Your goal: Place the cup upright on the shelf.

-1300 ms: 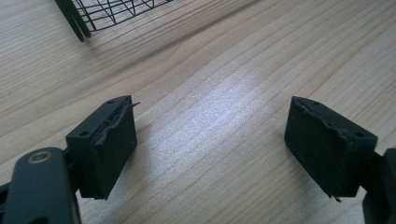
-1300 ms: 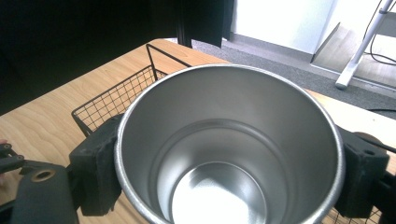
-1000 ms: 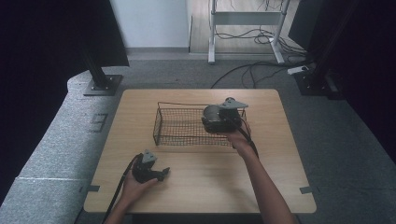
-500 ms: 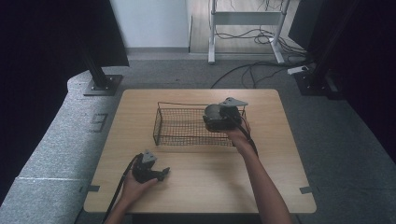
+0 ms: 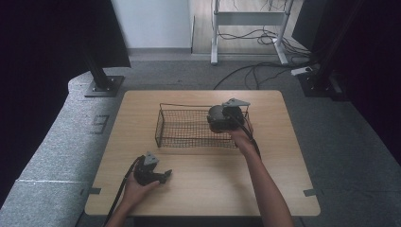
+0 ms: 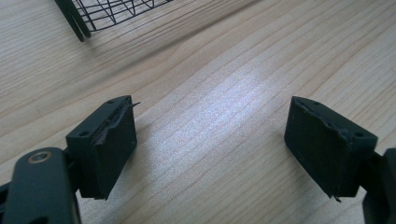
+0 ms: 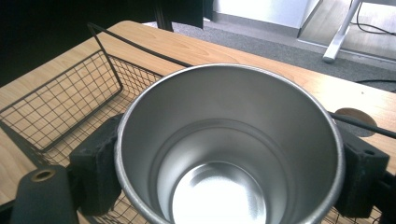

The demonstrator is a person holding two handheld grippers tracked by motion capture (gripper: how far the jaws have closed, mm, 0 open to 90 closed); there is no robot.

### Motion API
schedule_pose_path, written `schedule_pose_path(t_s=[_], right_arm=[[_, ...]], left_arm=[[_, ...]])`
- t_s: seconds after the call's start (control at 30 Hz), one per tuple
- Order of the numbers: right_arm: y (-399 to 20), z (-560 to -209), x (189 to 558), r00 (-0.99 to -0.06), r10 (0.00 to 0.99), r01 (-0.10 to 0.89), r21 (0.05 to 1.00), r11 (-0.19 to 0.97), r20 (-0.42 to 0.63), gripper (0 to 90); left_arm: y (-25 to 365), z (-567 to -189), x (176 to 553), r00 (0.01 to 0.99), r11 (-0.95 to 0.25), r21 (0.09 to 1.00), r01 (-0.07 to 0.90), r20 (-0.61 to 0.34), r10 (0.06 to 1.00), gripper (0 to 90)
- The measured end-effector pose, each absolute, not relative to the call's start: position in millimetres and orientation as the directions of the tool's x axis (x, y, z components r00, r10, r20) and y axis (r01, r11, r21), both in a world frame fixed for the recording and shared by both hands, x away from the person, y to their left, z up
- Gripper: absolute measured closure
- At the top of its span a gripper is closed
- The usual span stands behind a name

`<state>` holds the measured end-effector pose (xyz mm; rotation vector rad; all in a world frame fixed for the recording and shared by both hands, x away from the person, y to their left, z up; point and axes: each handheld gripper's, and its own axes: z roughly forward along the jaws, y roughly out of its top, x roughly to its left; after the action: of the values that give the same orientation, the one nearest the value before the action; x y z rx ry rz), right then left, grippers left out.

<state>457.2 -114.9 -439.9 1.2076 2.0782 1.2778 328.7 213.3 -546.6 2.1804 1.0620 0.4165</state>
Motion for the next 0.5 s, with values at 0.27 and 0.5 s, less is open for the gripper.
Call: schedule_pose_path(t_s=[0.27, 0.5], right_arm=[[-115, -447, 465, -0.522, 0.848, 0.477, 0.855, 0.203, 0.090, 14.4], [-113, -451, 468, -0.519, 0.849, 0.486, 0.850, 0.201, 0.096, 14.4]], left_arm=[[213, -547, 329, 0.618, -0.446, 0.687, 0.573, -0.006, 0.786, 16.8], [213, -547, 329, 0.618, -0.446, 0.687, 0.573, -0.006, 0.786, 16.8]])
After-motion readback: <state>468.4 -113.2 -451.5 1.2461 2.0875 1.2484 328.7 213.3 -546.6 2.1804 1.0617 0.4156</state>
